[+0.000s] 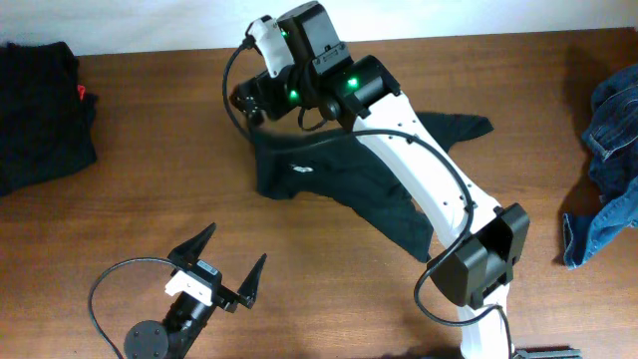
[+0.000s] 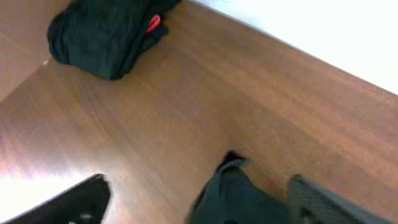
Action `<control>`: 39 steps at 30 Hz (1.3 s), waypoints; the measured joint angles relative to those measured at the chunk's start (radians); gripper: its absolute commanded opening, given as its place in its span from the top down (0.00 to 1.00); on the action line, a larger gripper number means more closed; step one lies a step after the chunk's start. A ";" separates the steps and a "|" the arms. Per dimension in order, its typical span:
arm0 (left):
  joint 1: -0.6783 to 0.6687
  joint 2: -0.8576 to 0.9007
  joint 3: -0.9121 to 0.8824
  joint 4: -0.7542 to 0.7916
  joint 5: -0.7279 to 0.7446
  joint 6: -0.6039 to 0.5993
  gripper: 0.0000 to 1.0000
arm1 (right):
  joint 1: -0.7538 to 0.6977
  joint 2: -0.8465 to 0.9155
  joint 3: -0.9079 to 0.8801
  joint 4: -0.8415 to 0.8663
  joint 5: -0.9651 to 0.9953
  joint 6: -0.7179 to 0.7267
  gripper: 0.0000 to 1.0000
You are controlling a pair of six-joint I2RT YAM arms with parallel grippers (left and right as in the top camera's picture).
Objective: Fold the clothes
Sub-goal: 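Lay the black shirt flat on the table center and release, then reach the left gripper to the shirt's left end and grasp it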
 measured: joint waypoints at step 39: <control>0.000 0.046 0.000 0.001 0.053 -0.011 0.01 | -0.539 -0.103 -0.092 -0.636 0.072 -0.066 0.28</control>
